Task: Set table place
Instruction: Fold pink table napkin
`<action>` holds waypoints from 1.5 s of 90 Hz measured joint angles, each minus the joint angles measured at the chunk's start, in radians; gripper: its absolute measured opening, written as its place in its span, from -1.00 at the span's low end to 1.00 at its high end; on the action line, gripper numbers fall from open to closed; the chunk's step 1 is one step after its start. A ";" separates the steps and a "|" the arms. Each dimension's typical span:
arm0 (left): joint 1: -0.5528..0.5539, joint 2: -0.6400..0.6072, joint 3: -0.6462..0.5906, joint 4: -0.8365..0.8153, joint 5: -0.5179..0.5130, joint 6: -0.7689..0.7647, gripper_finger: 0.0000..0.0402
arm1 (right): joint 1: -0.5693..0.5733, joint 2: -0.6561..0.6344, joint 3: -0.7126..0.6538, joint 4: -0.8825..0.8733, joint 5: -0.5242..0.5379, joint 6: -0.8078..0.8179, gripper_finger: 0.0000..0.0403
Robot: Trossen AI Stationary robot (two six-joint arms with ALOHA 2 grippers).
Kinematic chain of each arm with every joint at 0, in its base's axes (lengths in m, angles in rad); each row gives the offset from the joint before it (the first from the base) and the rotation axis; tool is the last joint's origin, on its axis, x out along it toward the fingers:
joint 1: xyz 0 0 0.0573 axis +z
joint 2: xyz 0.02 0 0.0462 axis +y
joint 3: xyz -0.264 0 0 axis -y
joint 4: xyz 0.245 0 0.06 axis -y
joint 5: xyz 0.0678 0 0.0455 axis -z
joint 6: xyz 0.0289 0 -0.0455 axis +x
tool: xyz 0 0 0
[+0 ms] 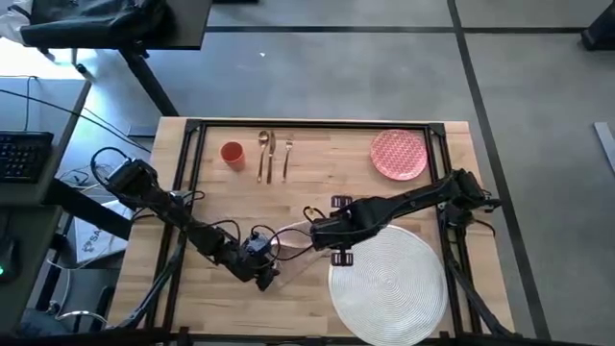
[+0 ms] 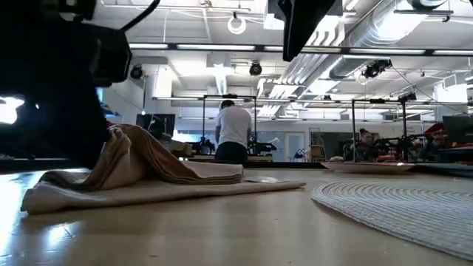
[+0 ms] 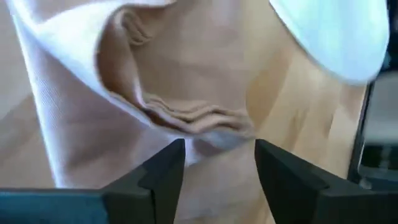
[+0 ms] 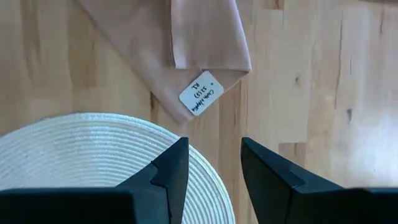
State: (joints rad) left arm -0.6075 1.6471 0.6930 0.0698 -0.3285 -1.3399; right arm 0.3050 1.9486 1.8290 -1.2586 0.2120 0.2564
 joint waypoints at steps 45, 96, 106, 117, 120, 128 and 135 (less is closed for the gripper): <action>0.012 0.023 0.036 -0.003 -0.049 -0.100 -0.95 | 0.000 0.000 0.000 -0.051 0.002 0.010 -0.39; 0.233 -0.389 0.333 -0.427 -0.015 0.459 -1.00 | 0.007 -0.179 0.000 -0.071 0.173 0.147 -0.39; 0.271 -0.438 0.457 -0.463 -0.010 0.558 -1.00 | 0.011 -0.193 0.000 -0.071 0.219 0.155 -0.39; 0.302 -0.439 0.569 -0.532 0.001 0.643 -1.00 | 0.016 -0.194 0.000 -0.076 0.234 0.160 -0.39; 0.310 -0.436 0.583 -0.550 0.010 0.657 -1.00 | 0.016 -0.194 0.000 -0.076 0.238 0.167 -0.39; 0.331 -0.434 0.587 -0.625 0.044 0.664 -1.00 | 0.017 -0.195 0.000 -0.077 0.256 0.180 -0.39; 0.348 -0.423 0.586 -0.693 0.079 0.642 -1.00 | 0.017 -0.195 0.000 -0.077 0.259 0.181 -0.39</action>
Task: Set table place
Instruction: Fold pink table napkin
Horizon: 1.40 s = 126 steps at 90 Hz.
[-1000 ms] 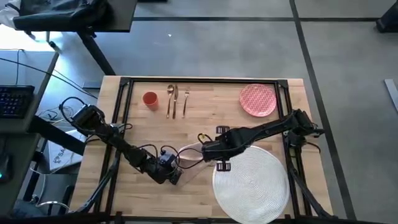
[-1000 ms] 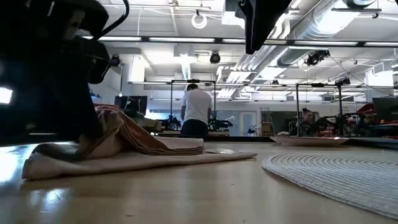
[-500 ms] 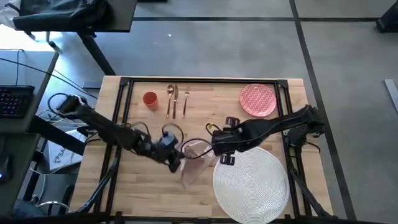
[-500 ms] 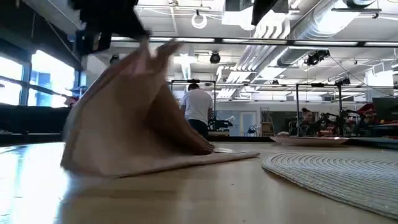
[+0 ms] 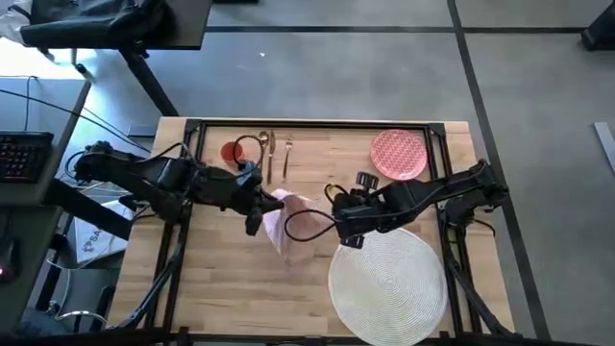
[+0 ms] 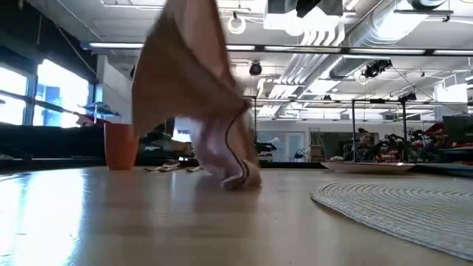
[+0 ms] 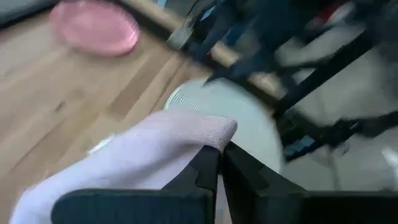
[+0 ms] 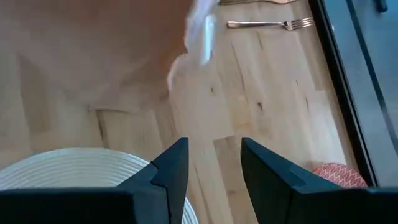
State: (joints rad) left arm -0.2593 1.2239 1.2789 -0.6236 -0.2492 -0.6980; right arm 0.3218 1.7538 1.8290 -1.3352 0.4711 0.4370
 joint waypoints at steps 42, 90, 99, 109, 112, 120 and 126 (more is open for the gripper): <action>0.038 -0.001 0.179 -0.062 0.068 0.137 -1.00 | -0.045 -0.003 -0.235 0.631 -0.156 -0.121 -0.39; -0.017 -0.001 0.240 -0.407 0.138 0.133 -1.00 | -0.124 -0.002 -0.388 0.797 -0.733 -0.158 -0.39; -0.037 -0.001 0.240 -0.427 0.137 0.133 -1.00 | -0.127 0.003 -0.388 0.808 -0.573 -0.142 -0.39; -0.070 -0.001 0.240 -0.430 0.161 0.149 -1.00 | -0.127 0.029 -0.387 0.859 -0.397 -0.139 -0.39; -0.081 -0.001 0.240 -0.430 0.164 0.150 -1.00 | -0.126 0.039 -0.387 0.887 -0.380 -0.155 -0.38; -0.106 -0.001 0.240 -0.430 0.165 0.145 -1.00 | -0.124 0.064 -0.387 0.973 -0.378 -0.196 -0.35; -0.121 -0.001 0.240 -0.431 0.165 0.127 -1.00 | -0.123 0.088 -0.386 1.009 -0.397 -0.214 -0.27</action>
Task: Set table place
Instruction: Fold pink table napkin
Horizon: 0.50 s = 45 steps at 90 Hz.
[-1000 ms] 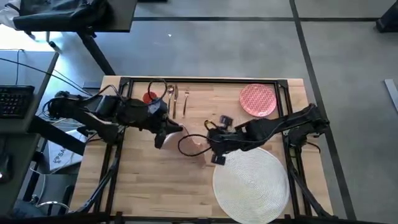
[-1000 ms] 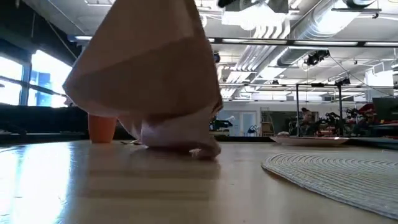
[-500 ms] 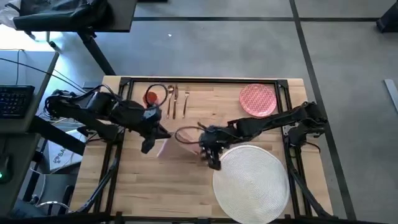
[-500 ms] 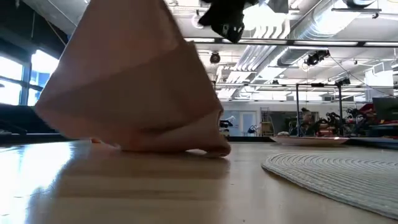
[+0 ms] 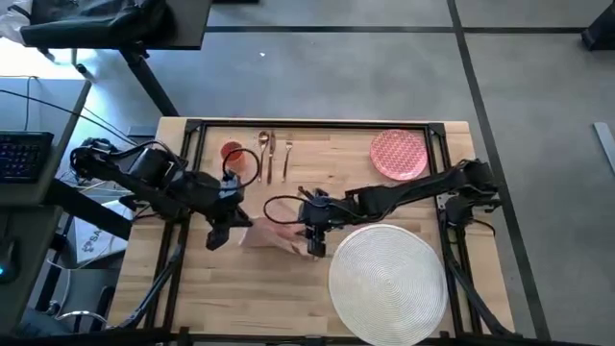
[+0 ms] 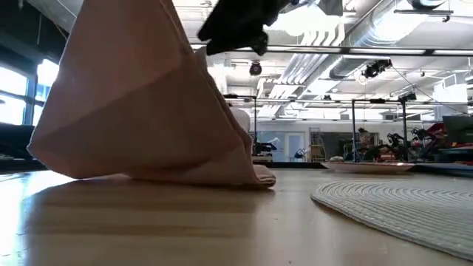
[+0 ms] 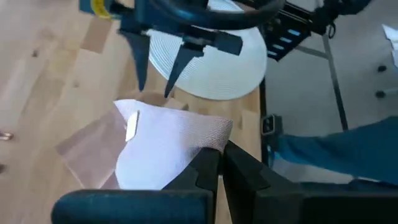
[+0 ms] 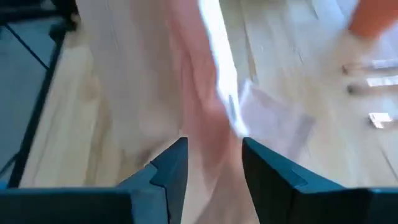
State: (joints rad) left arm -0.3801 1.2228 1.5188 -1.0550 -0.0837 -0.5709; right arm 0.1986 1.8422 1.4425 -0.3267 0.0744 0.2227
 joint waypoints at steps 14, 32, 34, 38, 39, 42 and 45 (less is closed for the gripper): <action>-0.029 0.000 0.000 -0.001 0.002 -0.034 -1.00 | -0.002 0.055 0.000 0.058 -0.006 -0.043 0.00; -0.047 0.000 0.000 -0.005 0.004 -0.071 -1.00 | -0.005 0.123 -0.001 0.100 0.086 -0.066 0.13; -0.048 0.000 0.000 -0.005 0.004 -0.074 -1.00 | -0.007 0.124 -0.001 0.100 0.091 -0.065 0.13; -0.050 0.000 0.000 -0.004 0.004 -0.081 -1.00 | -0.010 0.123 -0.001 0.101 0.100 -0.057 0.09; -0.050 0.000 0.000 -0.004 0.004 -0.082 -1.00 | -0.012 0.123 -0.001 0.103 0.103 -0.056 0.08; -0.053 0.000 0.000 -0.004 0.004 -0.087 -1.00 | -0.016 0.123 0.000 0.108 0.109 -0.054 0.03; -0.056 0.000 0.000 -0.004 0.004 -0.090 -1.00 | -0.022 0.125 0.000 0.107 0.114 -0.055 -0.02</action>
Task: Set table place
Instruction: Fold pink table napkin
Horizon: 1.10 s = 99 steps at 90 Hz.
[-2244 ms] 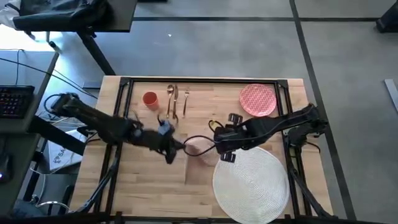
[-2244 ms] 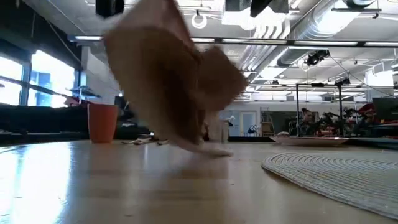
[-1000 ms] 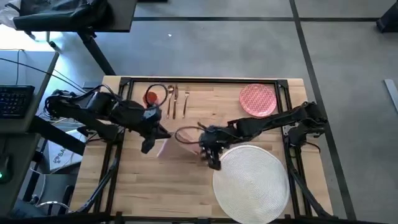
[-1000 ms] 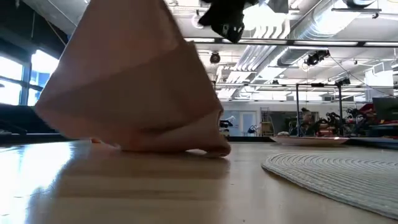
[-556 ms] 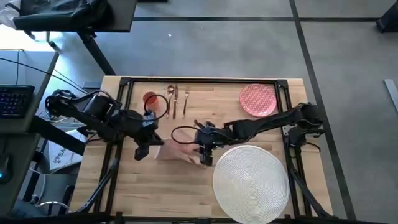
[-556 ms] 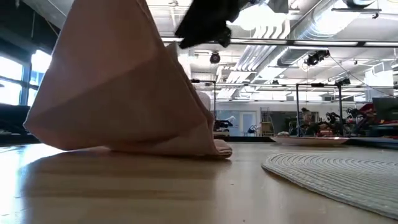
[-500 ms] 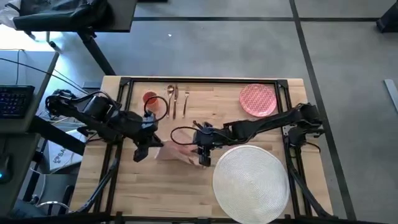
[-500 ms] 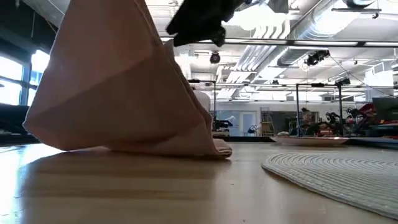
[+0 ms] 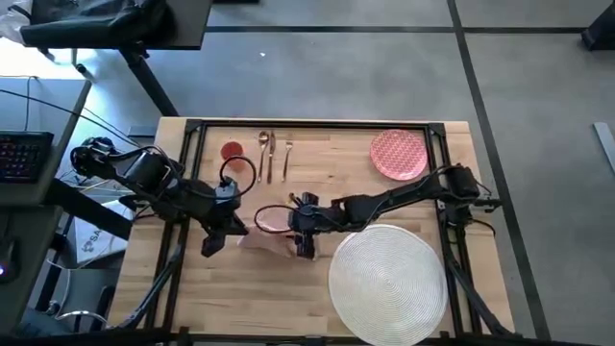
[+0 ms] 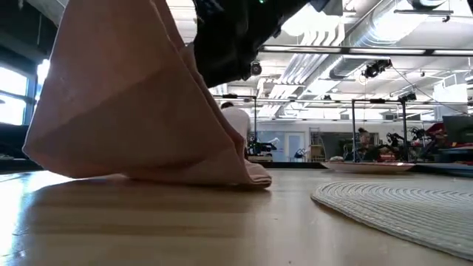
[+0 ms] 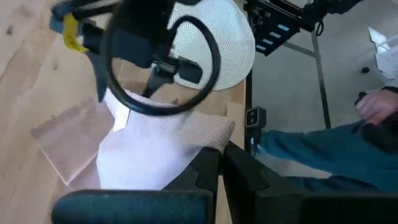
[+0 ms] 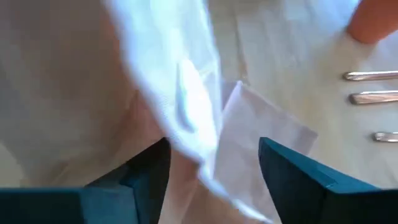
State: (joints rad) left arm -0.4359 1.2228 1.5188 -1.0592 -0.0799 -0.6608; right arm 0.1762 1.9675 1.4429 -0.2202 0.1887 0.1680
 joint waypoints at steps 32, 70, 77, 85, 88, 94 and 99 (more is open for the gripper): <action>-0.012 0.001 0.037 0.012 -0.062 0.033 -1.00 | -0.059 -0.004 0.039 -0.129 0.080 0.051 -0.96; 0.068 -0.002 0.372 -0.001 -0.379 0.366 -1.00 | -0.063 -0.202 0.604 -0.868 0.475 -0.117 -1.00; 0.083 -0.002 0.385 -0.042 -0.379 0.383 -1.00 | -0.064 -0.201 0.666 -0.954 0.378 -0.084 -1.00; 0.090 0.002 0.383 -0.137 -0.378 0.348 -1.00 | -0.057 -0.197 0.688 -1.023 0.236 -0.055 -1.00; 0.089 0.006 0.383 -0.178 -0.377 0.326 -1.00 | -0.051 -0.197 0.689 -1.037 0.172 -0.053 -1.00; 0.085 0.013 0.382 -0.244 -0.359 0.281 -1.00 | -0.042 -0.197 0.688 -1.049 0.050 -0.053 -1.00; 0.076 0.015 0.382 -0.265 -0.319 0.249 -1.00 | -0.035 -0.196 0.689 -1.048 -0.045 -0.046 -1.00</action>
State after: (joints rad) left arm -0.3604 1.2381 1.9007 -1.3239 -0.3992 -0.4118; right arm 0.1417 1.7711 2.1324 -1.2680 0.1438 0.1218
